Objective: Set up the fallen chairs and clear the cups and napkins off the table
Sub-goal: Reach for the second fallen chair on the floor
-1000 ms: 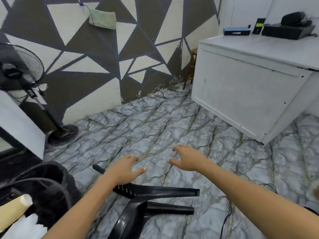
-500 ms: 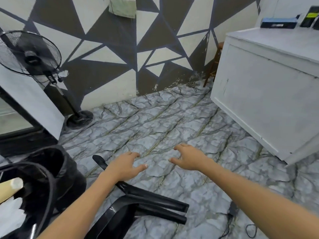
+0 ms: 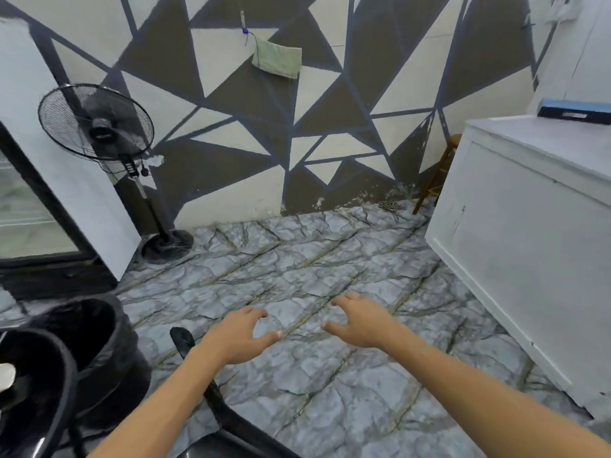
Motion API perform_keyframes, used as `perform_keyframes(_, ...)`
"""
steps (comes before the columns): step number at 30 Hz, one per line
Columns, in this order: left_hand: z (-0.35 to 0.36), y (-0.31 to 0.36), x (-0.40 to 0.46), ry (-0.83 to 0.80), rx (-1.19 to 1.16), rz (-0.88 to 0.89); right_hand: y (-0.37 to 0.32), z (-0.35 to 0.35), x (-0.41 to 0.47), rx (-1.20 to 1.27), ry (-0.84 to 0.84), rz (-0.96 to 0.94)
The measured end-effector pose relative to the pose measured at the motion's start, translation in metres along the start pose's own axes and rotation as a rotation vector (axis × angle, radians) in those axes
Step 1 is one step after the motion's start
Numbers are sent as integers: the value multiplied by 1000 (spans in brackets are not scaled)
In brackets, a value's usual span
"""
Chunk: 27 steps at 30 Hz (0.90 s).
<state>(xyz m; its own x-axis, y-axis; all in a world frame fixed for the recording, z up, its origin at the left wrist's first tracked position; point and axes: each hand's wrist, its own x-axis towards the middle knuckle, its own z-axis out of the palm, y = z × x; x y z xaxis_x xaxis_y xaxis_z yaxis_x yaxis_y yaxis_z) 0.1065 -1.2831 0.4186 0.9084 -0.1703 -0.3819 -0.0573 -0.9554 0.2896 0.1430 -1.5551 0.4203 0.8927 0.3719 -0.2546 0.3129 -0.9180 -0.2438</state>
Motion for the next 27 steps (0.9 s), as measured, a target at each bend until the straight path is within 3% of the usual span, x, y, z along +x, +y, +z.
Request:
perform_keyframes(15, -25, -39, 104, 48, -151, -166, 6, -53, 157, -84, -68, -207)
perform_keyframes(27, -39, -61, 171, 176, -282, -563, 0, -55, 341, -167, -230, -582)
